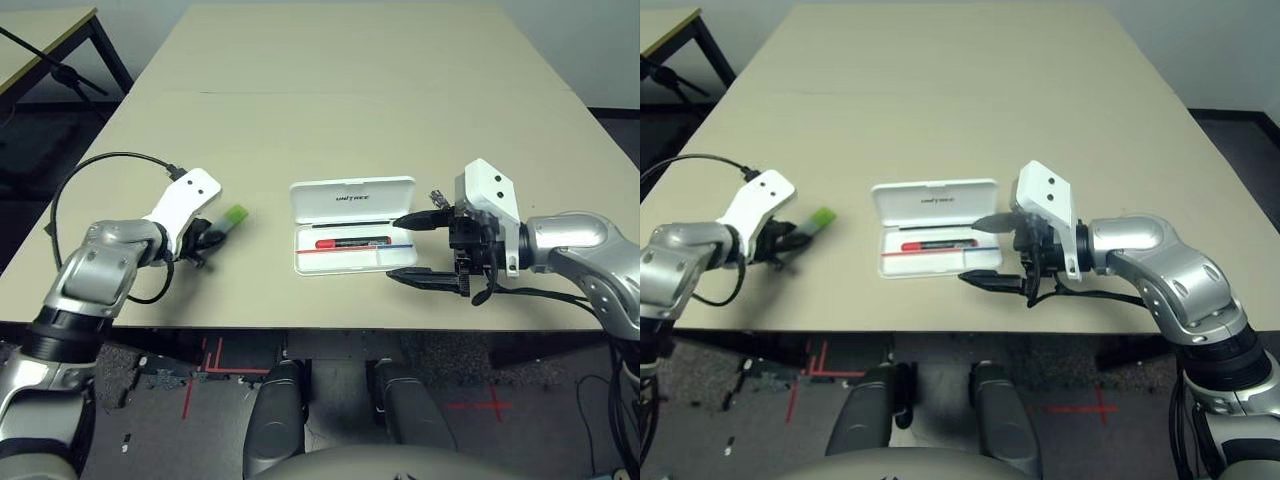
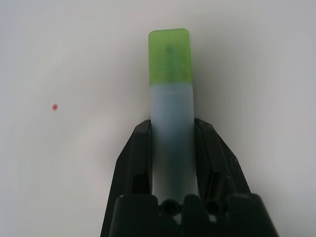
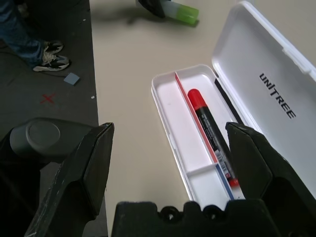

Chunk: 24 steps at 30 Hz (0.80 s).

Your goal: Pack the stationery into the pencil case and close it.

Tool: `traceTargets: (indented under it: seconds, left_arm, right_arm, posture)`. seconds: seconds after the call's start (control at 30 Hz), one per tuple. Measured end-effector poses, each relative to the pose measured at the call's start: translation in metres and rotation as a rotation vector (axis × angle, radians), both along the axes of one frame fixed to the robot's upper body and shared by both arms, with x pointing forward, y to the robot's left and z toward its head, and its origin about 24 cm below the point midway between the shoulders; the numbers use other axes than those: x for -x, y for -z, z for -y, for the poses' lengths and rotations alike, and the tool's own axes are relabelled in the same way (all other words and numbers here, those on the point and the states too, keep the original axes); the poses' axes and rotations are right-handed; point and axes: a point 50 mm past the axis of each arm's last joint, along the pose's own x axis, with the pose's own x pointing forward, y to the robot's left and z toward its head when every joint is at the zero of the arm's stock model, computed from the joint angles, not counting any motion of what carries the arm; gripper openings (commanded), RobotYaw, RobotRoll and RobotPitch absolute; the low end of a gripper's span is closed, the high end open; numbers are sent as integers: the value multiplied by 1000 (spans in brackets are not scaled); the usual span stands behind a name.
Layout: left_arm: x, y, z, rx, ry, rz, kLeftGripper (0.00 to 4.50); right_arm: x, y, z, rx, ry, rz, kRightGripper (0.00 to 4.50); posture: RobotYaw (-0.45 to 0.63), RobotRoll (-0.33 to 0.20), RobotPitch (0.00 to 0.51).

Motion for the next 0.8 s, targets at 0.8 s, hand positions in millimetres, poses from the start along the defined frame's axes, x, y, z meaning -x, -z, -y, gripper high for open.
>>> traceTargets:
  seconds: [0.8]
  left_arm:
    - [16,-39,88,176,742,109,1089]
  right_arm:
    - [-6,1,20,122,-13,-3,4500]
  posture:
    - [108,0,126]
